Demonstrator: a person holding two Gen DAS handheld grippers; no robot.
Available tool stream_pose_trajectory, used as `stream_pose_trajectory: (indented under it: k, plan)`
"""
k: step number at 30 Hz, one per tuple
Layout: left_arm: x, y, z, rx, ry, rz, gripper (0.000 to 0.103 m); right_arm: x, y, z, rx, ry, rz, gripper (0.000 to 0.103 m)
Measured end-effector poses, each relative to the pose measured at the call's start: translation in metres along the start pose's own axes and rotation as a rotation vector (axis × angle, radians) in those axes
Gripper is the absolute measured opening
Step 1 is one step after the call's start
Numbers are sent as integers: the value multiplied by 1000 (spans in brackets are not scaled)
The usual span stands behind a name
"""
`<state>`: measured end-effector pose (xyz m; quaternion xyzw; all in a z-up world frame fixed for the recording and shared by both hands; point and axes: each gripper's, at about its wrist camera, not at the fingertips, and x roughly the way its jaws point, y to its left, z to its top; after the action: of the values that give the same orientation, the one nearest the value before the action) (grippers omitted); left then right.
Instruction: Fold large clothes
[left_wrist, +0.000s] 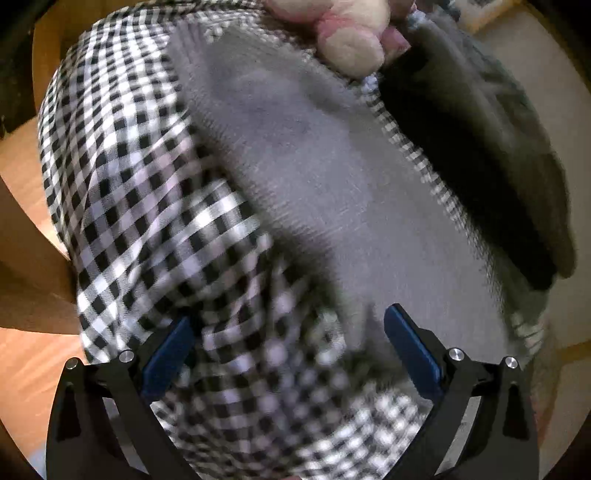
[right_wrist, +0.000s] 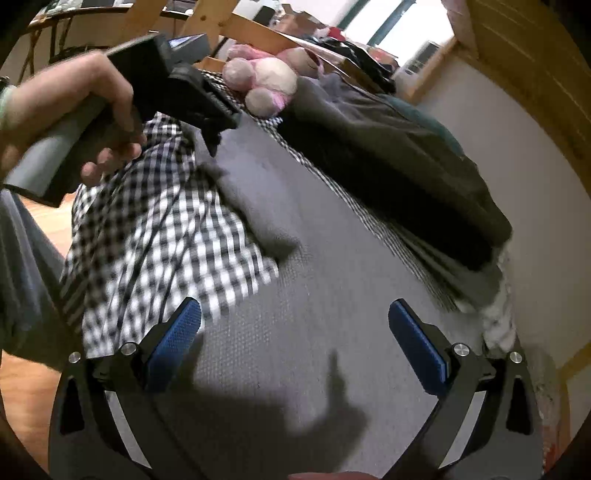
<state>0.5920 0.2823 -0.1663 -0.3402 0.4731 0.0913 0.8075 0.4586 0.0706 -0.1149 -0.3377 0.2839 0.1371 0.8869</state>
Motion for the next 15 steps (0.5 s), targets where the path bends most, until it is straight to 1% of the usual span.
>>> stream_pose_trajectory:
  k: [2,3,5,6,7,8,12,15]
  plan:
    - [-9,-10,7,46,-54,-52,99,11,1,7,-2,-8,16,100]
    - [-11,-12,13,39,-69,-80,99,19,1,12,-5,-16,29,100]
    - [-2,-11,29,-7,-30,-134,99,28,2,17,-16,-28,42,100]
    - [7,-7,39,-54,3,-163,99,33,4,20,-24,-39,46,100]
    - [10,-2,46,-86,8,-173,99,37,8,24,-29,-47,49,100]
    - [14,-1,44,-97,8,-179,99,42,11,28,-33,-50,50,100]
    - [13,-2,67,-91,-37,-221,99,55,21,33,-30,-49,85,100]
    - [19,15,79,-151,-35,-290,99,62,28,36,-36,-56,88,100]
